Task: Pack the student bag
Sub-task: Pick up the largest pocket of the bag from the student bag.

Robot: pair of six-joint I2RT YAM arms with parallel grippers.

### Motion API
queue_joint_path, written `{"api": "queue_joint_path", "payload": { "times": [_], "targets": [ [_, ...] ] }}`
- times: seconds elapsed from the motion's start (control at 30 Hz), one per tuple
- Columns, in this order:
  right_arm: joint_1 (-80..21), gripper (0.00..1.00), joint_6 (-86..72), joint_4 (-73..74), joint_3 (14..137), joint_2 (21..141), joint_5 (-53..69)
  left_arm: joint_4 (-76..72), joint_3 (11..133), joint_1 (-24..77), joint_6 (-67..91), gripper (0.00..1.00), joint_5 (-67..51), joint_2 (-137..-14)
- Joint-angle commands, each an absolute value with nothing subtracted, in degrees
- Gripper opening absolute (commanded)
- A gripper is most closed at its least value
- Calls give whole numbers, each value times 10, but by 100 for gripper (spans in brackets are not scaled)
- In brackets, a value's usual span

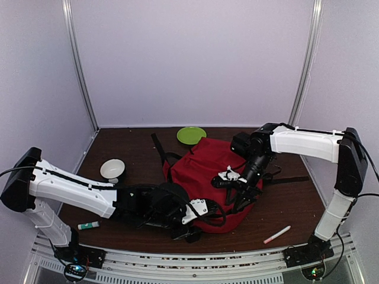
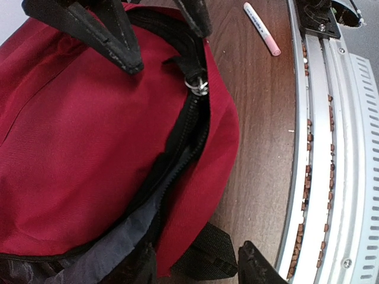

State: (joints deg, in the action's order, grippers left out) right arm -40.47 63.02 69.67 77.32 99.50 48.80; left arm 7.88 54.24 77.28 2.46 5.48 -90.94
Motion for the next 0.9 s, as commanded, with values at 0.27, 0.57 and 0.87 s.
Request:
{"api": "queue_joint_path", "payload": {
  "times": [0.27, 0.57, 0.87],
  "targets": [
    [-414, 44, 608, 651, 750, 1008, 469, 54, 530, 777, 38, 47, 77, -890],
    [-427, 32, 651, 712, 755, 1006, 474, 44, 515, 777, 47, 46, 107, -872],
    [-428, 4, 487, 630, 793, 910, 428, 13, 547, 777, 78, 51, 187, -841]
  ]
}}
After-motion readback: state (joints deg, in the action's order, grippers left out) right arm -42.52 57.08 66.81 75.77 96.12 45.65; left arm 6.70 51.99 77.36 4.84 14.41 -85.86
